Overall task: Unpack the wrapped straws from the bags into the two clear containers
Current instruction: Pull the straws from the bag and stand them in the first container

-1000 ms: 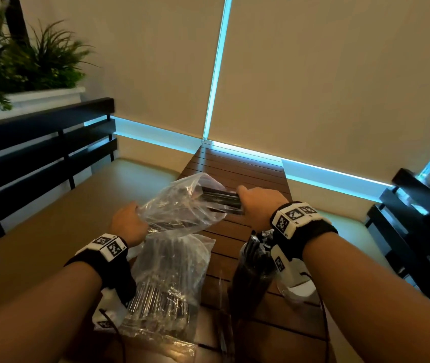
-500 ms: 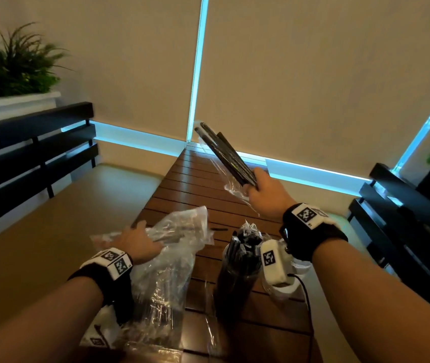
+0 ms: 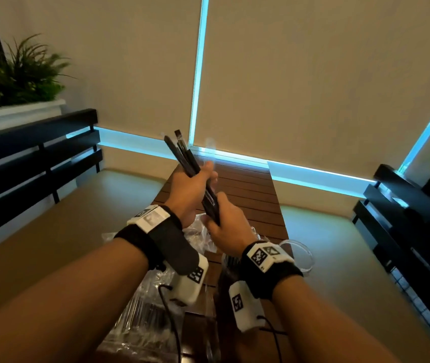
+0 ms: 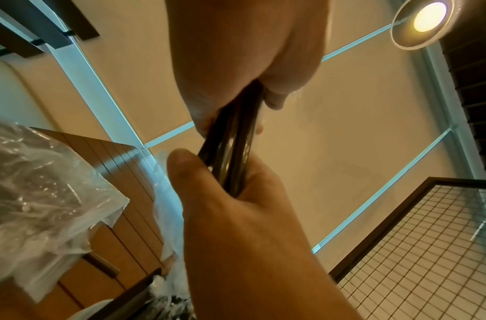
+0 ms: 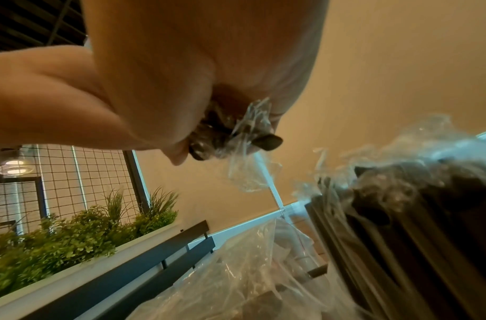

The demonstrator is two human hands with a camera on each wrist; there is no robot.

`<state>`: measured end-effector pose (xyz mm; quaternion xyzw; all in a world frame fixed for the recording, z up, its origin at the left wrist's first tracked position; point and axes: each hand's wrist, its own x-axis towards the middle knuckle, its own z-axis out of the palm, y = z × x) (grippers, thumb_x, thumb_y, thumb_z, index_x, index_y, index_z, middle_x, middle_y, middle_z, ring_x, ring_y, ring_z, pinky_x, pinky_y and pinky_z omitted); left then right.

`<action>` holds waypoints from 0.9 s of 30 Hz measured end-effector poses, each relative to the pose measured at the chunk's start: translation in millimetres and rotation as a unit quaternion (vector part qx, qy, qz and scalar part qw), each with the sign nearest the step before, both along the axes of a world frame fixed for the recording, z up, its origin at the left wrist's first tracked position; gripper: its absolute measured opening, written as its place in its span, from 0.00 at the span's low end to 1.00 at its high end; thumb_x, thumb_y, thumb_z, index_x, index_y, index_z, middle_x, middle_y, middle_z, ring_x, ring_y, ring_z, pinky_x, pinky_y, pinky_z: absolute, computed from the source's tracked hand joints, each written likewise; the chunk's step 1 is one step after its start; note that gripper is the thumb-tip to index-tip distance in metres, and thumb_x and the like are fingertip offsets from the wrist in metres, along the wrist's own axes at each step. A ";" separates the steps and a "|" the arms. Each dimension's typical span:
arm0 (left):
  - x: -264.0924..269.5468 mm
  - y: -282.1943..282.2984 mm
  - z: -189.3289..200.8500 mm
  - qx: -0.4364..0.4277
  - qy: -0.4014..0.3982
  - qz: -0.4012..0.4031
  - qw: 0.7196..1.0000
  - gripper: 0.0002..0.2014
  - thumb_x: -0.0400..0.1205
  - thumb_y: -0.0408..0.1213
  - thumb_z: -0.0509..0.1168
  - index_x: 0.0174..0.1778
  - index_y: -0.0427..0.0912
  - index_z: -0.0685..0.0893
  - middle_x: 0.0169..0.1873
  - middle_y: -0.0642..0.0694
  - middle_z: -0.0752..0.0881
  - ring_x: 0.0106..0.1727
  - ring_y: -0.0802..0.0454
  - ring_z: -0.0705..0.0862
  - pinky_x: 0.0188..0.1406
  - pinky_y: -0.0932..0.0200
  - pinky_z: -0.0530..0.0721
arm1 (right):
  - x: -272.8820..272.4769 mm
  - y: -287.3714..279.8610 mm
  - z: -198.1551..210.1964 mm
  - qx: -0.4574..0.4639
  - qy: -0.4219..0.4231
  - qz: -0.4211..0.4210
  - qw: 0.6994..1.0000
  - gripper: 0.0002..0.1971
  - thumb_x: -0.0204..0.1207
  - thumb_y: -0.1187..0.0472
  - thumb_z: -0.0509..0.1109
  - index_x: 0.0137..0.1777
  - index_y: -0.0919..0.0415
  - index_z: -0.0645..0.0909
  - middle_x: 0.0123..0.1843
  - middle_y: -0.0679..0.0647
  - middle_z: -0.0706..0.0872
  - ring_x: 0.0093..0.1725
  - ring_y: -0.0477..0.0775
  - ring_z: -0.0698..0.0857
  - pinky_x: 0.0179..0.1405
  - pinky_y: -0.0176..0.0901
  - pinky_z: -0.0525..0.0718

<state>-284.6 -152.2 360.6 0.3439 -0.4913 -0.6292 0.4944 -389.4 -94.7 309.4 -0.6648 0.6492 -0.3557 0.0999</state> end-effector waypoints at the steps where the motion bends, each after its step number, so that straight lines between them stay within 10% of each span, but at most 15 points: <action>1: -1.3 1.2 -0.7 0.005 -0.001 -0.004 1.000 0.15 0.85 0.48 0.67 0.55 0.38 0.85 0.46 0.46 0.90 0.51 0.52 0.89 0.59 0.46 0.86 | 0.1 -0.1 -3.6 0.005 -0.007 0.000 1.000 0.13 0.77 0.53 0.71 0.54 0.52 0.70 0.43 0.47 0.83 0.39 0.49 0.84 0.41 0.54 0.87; 11: 11.6 -4.9 6.5 -0.028 0.004 0.057 0.998 0.16 0.88 0.44 0.61 0.62 0.33 0.82 0.54 0.40 0.89 0.56 0.45 0.89 0.58 0.45 0.87 | -11.6 6.1 -21.3 0.057 -0.014 -0.036 0.998 0.28 0.66 0.37 0.78 0.54 0.53 0.72 0.49 0.47 0.80 0.42 0.44 0.79 0.37 0.38 0.78; 15: 19.1 -21.1 25.1 -0.004 0.044 0.127 0.991 0.08 0.88 0.40 0.62 0.56 0.39 0.79 0.41 0.46 0.81 0.42 0.52 0.83 0.47 0.52 0.84 | -16.7 10.7 -25.2 0.085 0.024 -0.076 0.993 0.16 0.80 0.42 0.66 0.46 0.55 0.72 0.48 0.53 0.82 0.45 0.52 0.79 0.38 0.41 0.71; 19: 31.5 -38.3 37.1 -0.024 0.037 0.202 0.978 0.13 0.89 0.42 0.58 0.65 0.39 0.77 0.41 0.50 0.88 0.47 0.57 0.88 0.62 0.51 0.82 | -7.2 23.1 -21.7 0.122 0.090 -0.051 0.987 0.18 0.89 0.51 0.51 0.50 0.61 0.78 0.52 0.63 0.86 0.50 0.62 0.83 0.45 0.47 0.75; 27: 20.4 -8.0 6.5 -0.146 -0.107 0.159 0.971 0.07 0.89 0.46 0.59 0.58 0.48 0.78 0.37 0.51 0.88 0.45 0.52 0.88 0.60 0.40 0.86 | 50.0 35.5 -28.9 0.194 0.318 0.026 0.928 0.10 0.82 0.68 0.62 0.58 0.68 0.83 0.57 0.63 0.85 0.57 0.66 0.86 0.53 0.57 0.85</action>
